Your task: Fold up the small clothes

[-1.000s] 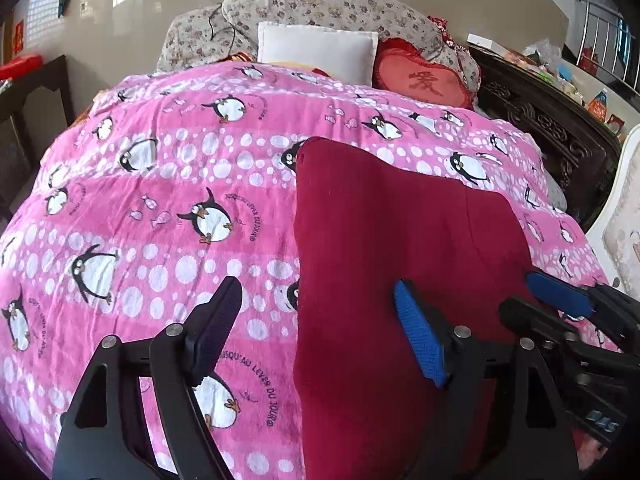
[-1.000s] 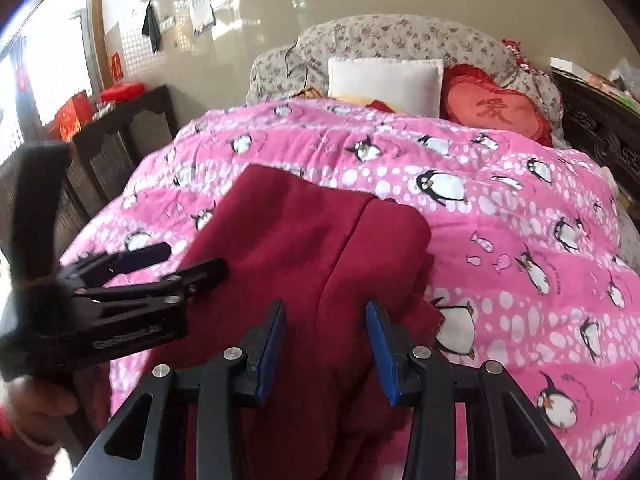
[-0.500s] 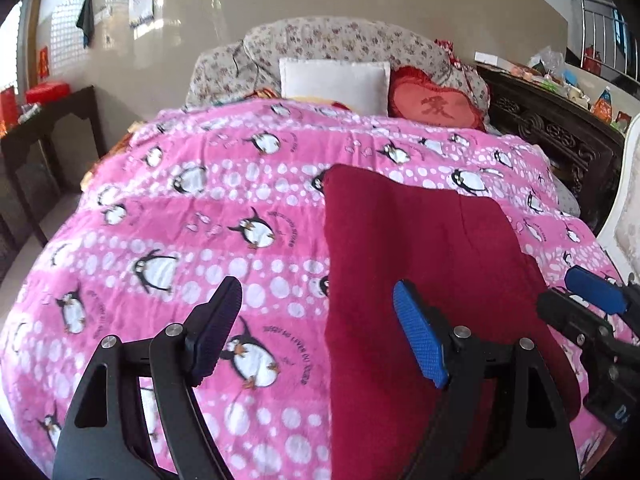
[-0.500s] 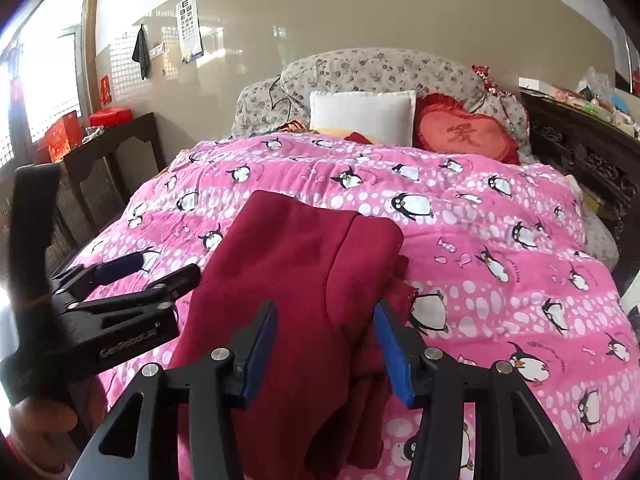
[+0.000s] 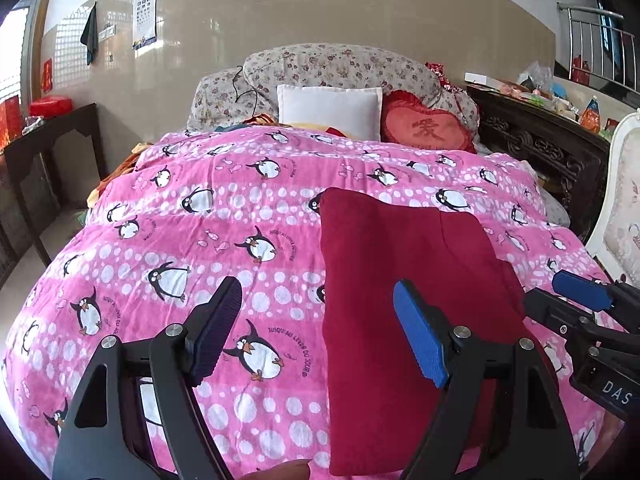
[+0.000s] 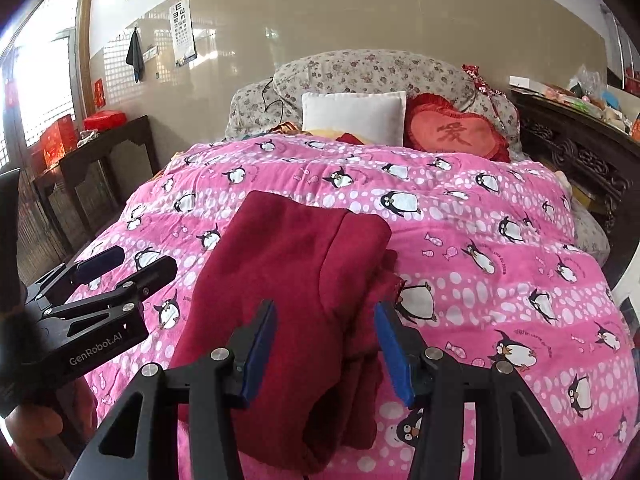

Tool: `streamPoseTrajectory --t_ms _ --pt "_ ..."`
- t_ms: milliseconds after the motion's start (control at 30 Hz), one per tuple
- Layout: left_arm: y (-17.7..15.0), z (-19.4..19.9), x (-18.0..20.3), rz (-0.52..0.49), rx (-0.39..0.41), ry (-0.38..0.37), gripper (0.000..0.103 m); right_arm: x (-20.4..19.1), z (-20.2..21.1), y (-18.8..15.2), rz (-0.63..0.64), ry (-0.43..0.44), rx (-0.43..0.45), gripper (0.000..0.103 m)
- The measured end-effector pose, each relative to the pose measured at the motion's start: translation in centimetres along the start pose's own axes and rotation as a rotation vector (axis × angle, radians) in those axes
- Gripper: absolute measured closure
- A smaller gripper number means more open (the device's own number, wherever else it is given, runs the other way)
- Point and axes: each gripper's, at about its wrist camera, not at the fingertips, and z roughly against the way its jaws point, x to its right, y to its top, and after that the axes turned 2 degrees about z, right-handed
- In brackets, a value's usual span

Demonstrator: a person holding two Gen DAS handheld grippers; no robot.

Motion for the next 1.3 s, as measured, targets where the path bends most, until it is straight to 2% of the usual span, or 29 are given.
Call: streamPoseTrajectory --t_ms 1300 --pt "-0.5 -1.2 0.6 -0.015 -0.045 -0.008 0.024 -0.6 -2.0 0.4 -0.010 0.033 -0.029 0.054"
